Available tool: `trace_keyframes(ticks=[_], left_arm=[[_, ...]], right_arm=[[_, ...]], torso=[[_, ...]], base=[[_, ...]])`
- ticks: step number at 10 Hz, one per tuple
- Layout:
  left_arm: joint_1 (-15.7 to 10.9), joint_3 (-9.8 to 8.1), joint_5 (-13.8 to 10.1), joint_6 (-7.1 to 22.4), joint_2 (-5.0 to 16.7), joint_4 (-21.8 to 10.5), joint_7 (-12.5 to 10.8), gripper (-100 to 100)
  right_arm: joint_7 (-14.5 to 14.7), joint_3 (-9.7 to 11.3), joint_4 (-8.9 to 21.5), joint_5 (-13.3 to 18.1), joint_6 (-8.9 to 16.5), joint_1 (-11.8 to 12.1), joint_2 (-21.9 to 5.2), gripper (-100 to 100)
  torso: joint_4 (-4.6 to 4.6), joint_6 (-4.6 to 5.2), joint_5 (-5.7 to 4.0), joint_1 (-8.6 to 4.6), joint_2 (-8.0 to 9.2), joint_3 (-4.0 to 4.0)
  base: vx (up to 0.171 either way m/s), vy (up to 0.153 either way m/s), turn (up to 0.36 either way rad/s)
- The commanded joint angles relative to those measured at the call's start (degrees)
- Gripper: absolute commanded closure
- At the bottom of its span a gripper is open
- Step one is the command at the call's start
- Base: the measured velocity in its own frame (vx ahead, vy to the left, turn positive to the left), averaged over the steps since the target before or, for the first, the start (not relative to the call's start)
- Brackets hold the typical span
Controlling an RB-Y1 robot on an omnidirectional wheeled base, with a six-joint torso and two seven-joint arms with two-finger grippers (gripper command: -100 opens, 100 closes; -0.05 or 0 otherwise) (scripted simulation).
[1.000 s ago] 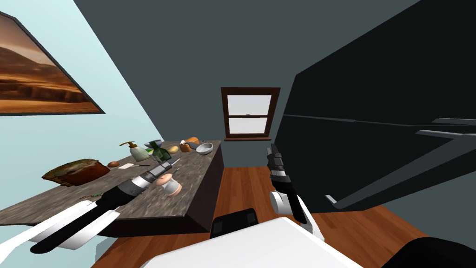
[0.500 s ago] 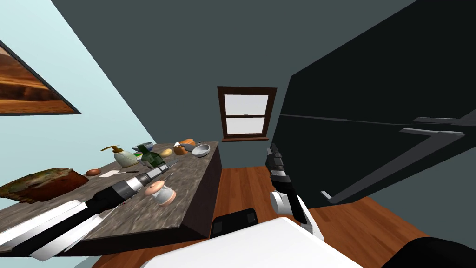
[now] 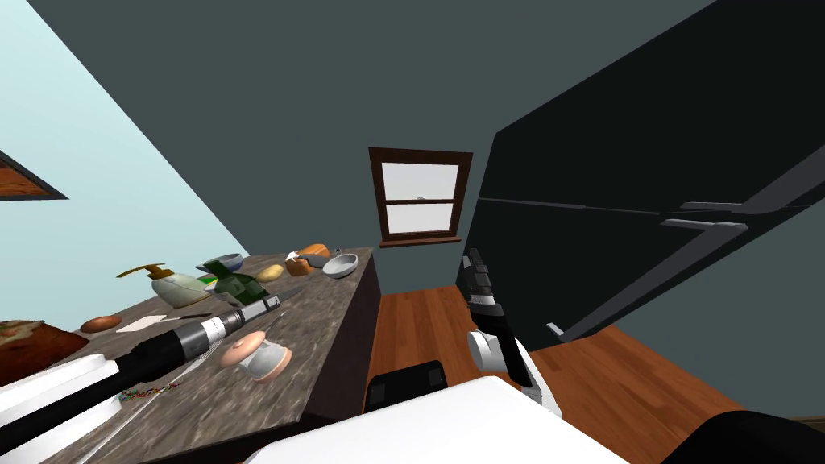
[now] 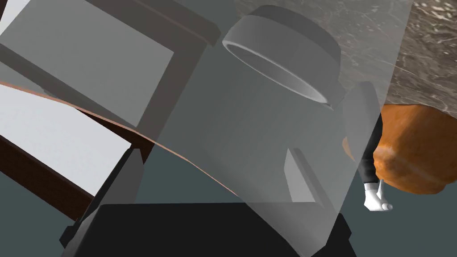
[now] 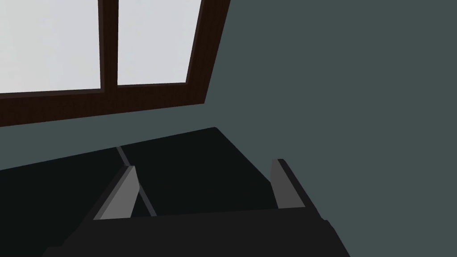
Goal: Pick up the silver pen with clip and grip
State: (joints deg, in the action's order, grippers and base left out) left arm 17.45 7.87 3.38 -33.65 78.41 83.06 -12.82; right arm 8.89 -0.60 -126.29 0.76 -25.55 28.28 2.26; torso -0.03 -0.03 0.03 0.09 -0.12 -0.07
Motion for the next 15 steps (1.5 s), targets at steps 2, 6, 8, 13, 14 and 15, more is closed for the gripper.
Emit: trace_keyframes(ticks=[2, 6, 8, 13, 14, 15], left_arm=[[1.04, 3.5, 1.48, 1.77, 4.08, -2.08, -0.89, -100], [2.71, 8.52, 3.5, 3.17, 7.99, -5.49, -1.97, -100], [3.63, 11.6, 4.47, 3.84, 9.57, -7.0, -2.46, -100], [6.31, 18.83, 7.01, 5.51, 13.09, -10.5, -3.69, -100], [7.05, 20.74, 7.67, 5.91, 13.9, -11.27, -3.99, -100], [7.63, 22.2, 8.2, 6.22, 14.52, -11.84, -4.22, -100]], right_arm=[[0.0, -0.01, 0.0, 0.0, 0.0, 0.01, 0.0, 0], [0.0, -0.01, 0.0, 0.0, 0.0, 0.01, 0.0, 0], [0.0, 0.0, 0.0, 0.0, 0.0, 0.0, 0.0, 0], [0.0, 0.0, 0.0, 0.0, 0.0, 0.01, 0.0, 0], [0.0, -0.01, 0.0, 0.0, 0.0, 0.01, 0.0, 0], [0.0, 0.0, 0.0, 0.0, 0.0, 0.01, 0.0, 0]], torso=[[0.01, -0.04, -0.01, -0.02, 0.02, 0.01], [0.01, -0.05, 0.0, -0.05, 0.05, 0.03], [0.0, -0.02, -0.01, -0.04, 0.01, 0.01], [0.01, -0.04, 0.0, -0.03, 0.04, 0.03], [0.02, -0.06, -0.01, -0.06, 0.08, 0.05], [0.02, -0.05, -0.02, -0.09, 0.08, 0.05]], base=[[0.038, 0.019, -0.103], [0.039, 0.014, -0.103], [0.04, 0.02, -0.141], [0.037, 0.018, -0.09], [0.026, 0.008, -0.077], [0.038, 0.016, -0.101]])
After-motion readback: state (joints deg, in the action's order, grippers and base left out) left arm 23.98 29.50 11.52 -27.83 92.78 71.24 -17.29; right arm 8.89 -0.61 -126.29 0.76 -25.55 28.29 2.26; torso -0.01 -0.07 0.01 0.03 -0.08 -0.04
